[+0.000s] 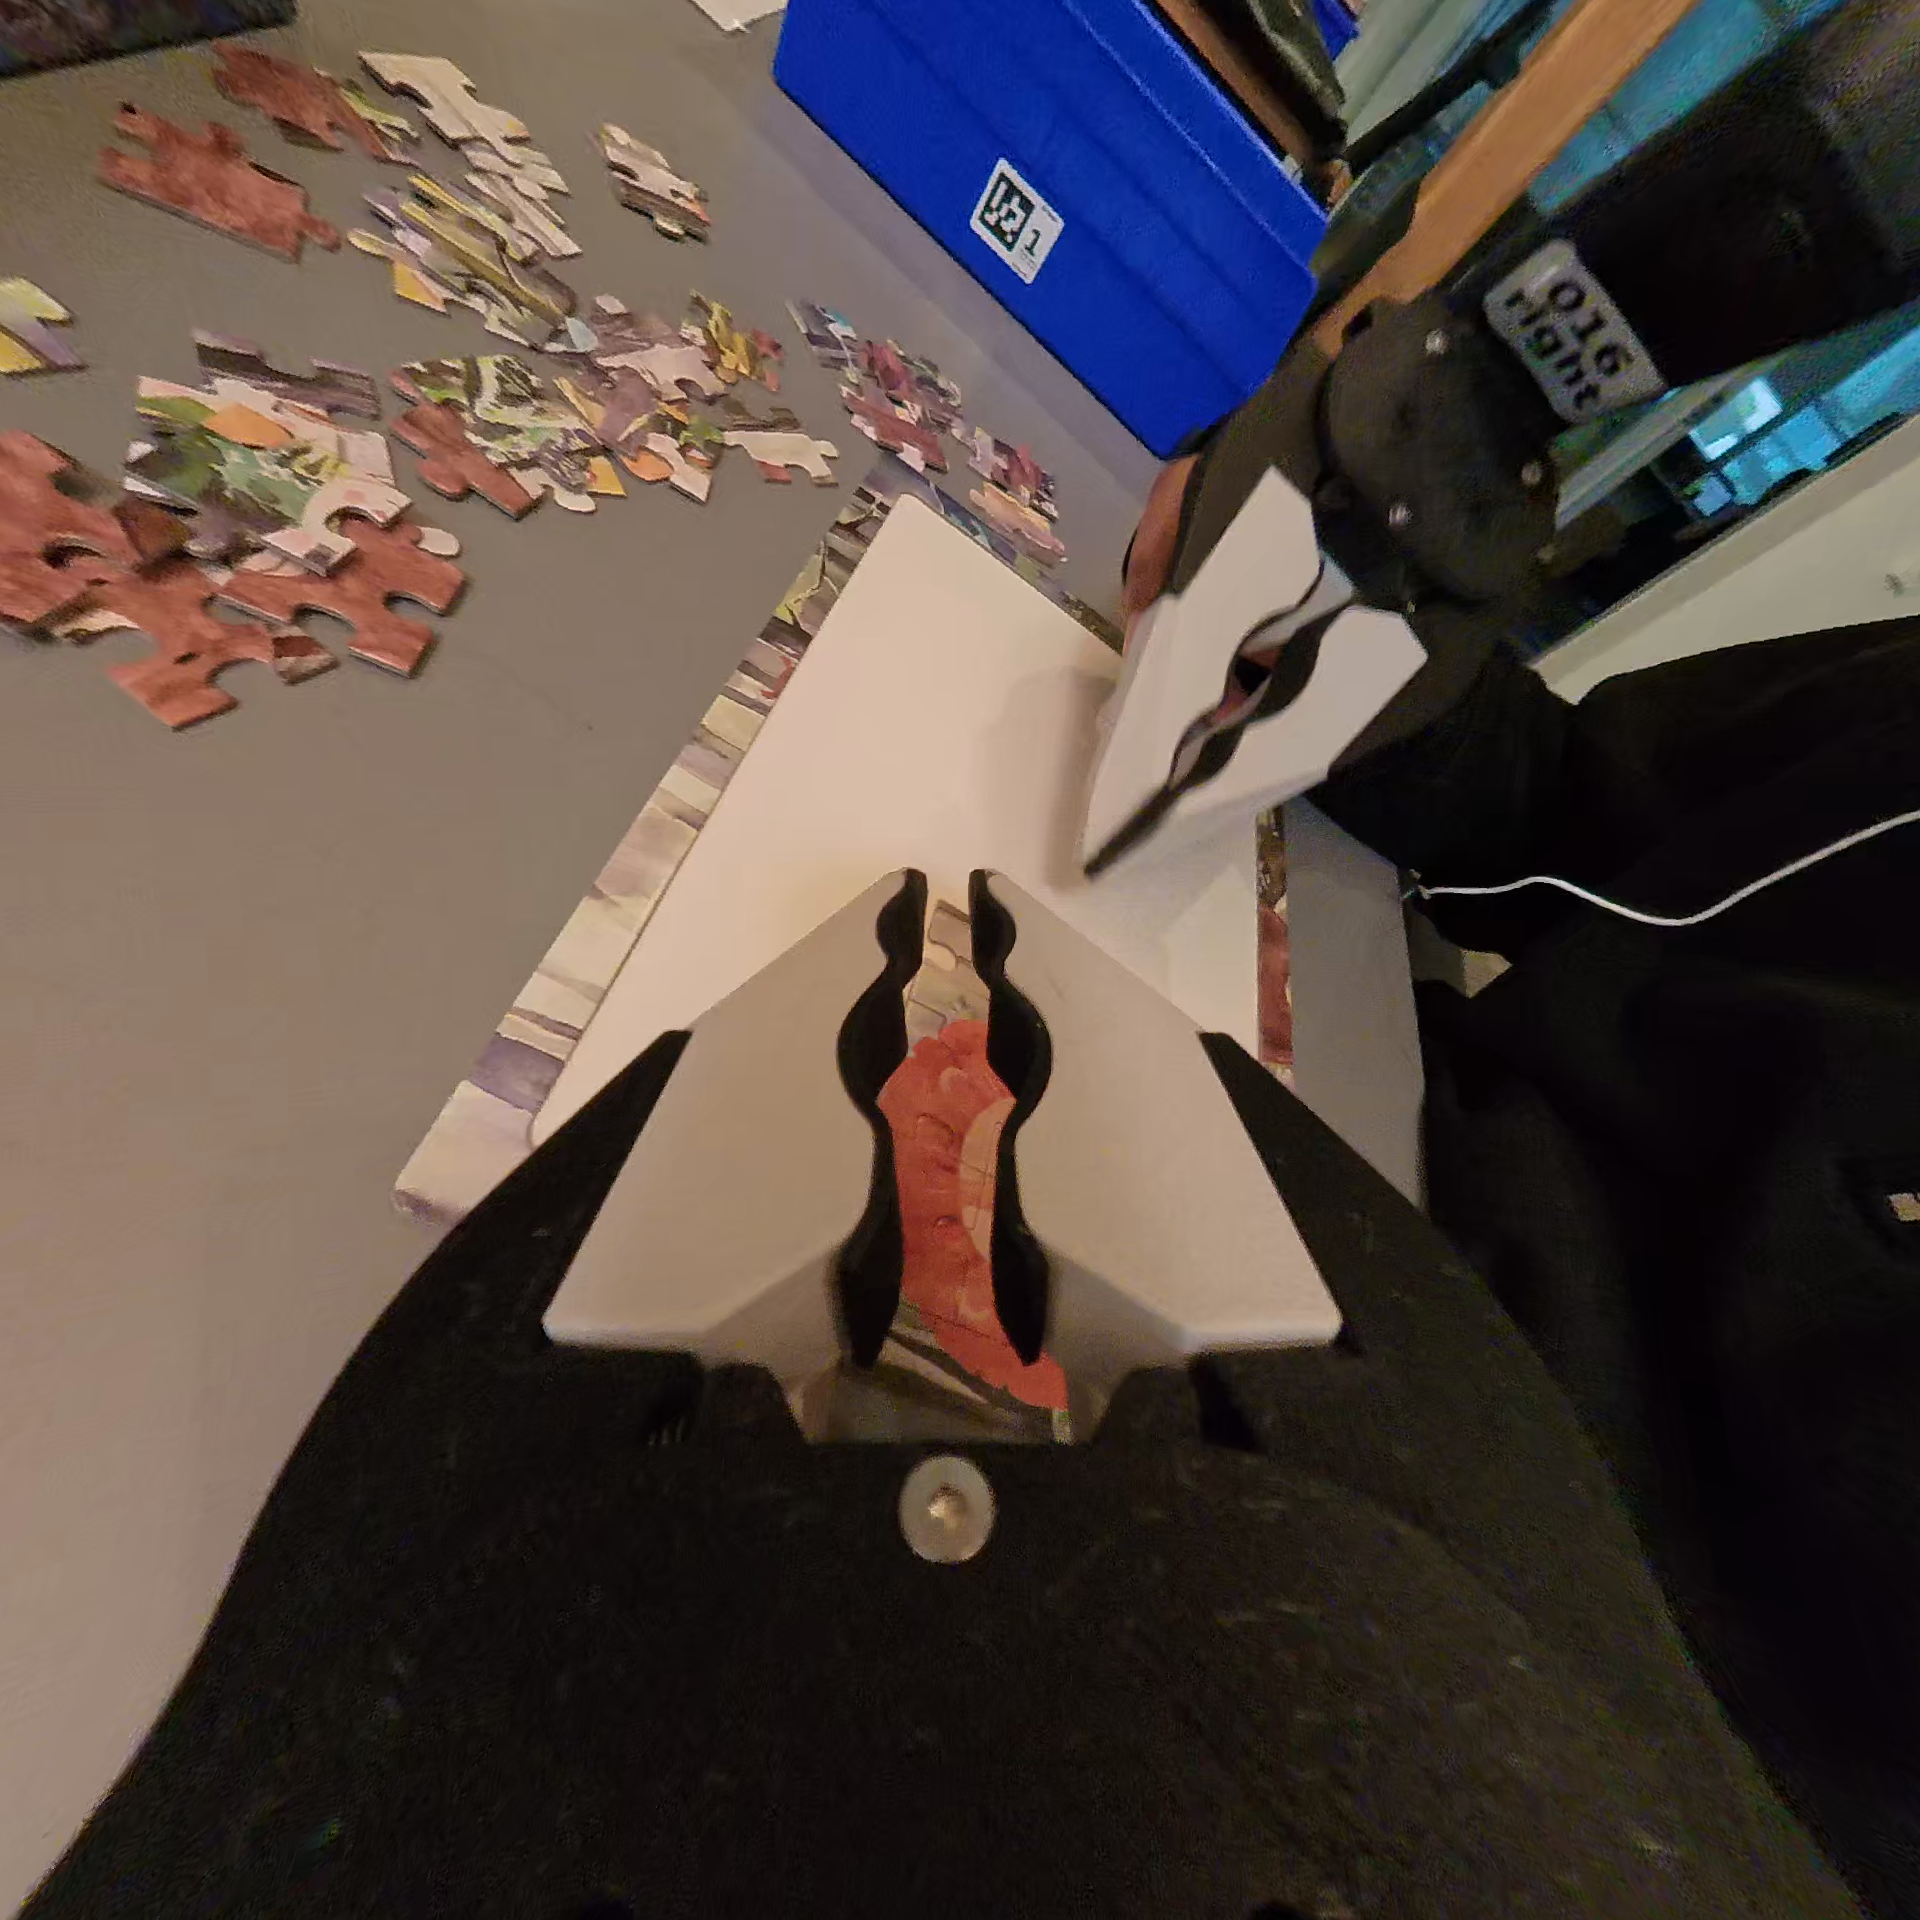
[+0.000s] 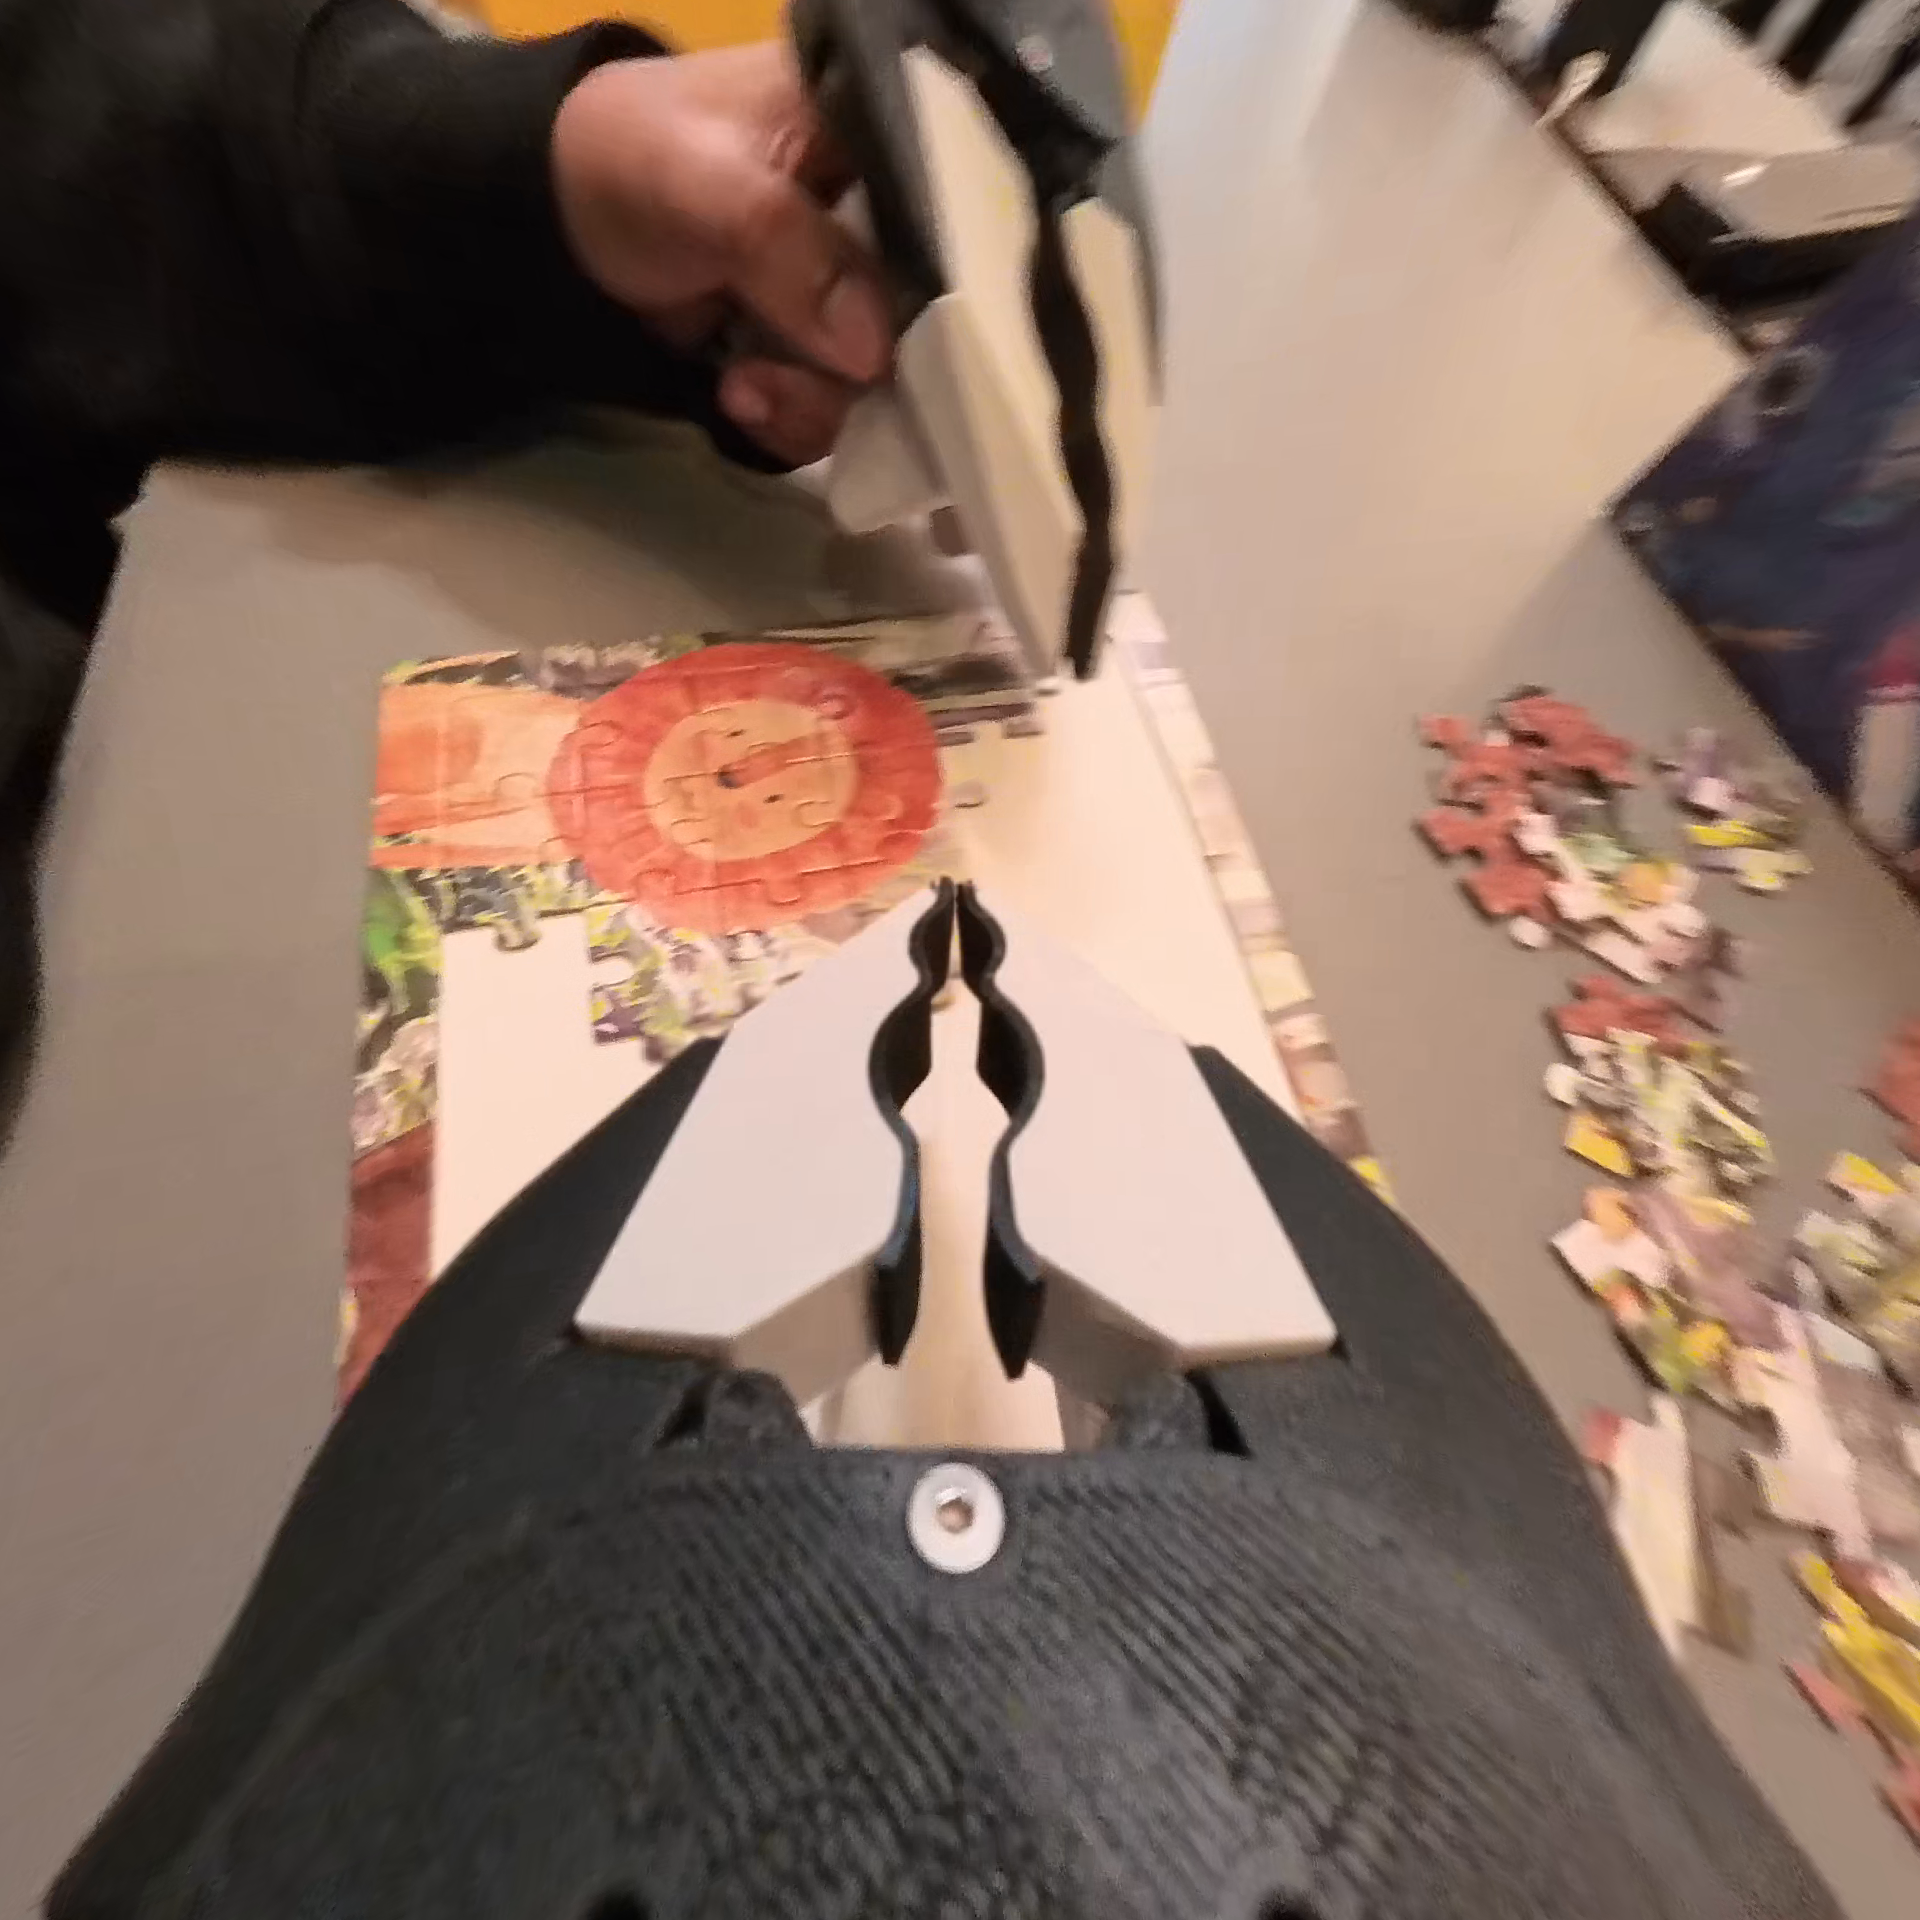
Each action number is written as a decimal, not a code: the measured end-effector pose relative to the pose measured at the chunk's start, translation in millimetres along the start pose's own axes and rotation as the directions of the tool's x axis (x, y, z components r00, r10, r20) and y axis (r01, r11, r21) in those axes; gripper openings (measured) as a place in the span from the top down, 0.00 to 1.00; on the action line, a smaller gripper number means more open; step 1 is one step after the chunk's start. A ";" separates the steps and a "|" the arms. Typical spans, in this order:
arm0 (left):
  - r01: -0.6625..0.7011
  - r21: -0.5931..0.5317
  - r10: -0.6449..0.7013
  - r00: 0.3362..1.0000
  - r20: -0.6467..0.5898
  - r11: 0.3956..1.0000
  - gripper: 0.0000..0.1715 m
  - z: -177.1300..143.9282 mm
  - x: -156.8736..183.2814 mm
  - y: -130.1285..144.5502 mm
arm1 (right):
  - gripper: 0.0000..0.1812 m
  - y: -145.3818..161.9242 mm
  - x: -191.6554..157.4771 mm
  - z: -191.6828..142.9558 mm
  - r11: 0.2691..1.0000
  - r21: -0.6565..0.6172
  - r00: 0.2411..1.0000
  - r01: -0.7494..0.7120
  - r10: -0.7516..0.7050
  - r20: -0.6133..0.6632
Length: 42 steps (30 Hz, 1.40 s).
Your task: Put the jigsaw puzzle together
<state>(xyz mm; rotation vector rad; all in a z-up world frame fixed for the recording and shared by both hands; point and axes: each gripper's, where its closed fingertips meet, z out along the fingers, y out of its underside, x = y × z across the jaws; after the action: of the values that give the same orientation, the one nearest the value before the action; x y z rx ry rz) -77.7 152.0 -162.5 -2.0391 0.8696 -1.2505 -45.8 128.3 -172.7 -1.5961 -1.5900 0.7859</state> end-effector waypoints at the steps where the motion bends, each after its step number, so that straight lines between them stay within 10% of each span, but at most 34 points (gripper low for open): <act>1: -0.012 -0.001 0.012 1.000 0.014 1.000 0.96 -0.3 -1.4 -0.1 | 1.00 -1.3 10.2 -4.4 1.000 0.020 0.999 -0.010 0.011 -0.043; 7: -0.133 -0.063 0.141 0.979 0.146 0.989 0.98 0.1 -11.6 4.5 | 0.67 -18.5 70.0 -43.7 0.961 0.261 0.938 -0.095 0.175 -0.301; 22: -0.343 -0.155 0.376 0.853 0.363 0.927 0.96 -7.3 -29.6 0.1 | 0.62 -34.9 97.9 -92.9 0.909 0.396 0.788 0.134 0.144 -0.598; 30: -0.356 0.022 0.290 0.792 0.538 0.934 0.77 -44.4 -42.6 -35.5 | 0.63 -38.2 98.0 -96.1 0.866 0.496 0.800 0.066 0.251 -0.545; 42: -0.307 -0.049 0.292 0.826 0.483 0.950 0.87 -37.7 -47.1 -20.2 | 0.65 -32.8 103.4 -97.5 0.777 0.611 0.822 -0.152 0.443 -0.358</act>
<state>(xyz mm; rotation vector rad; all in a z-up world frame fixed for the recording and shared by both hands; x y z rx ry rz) -123.8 195.6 -157.5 -1.9633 0.8695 -0.5346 22.7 222.2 -84.6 -1.4609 -0.6442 0.8366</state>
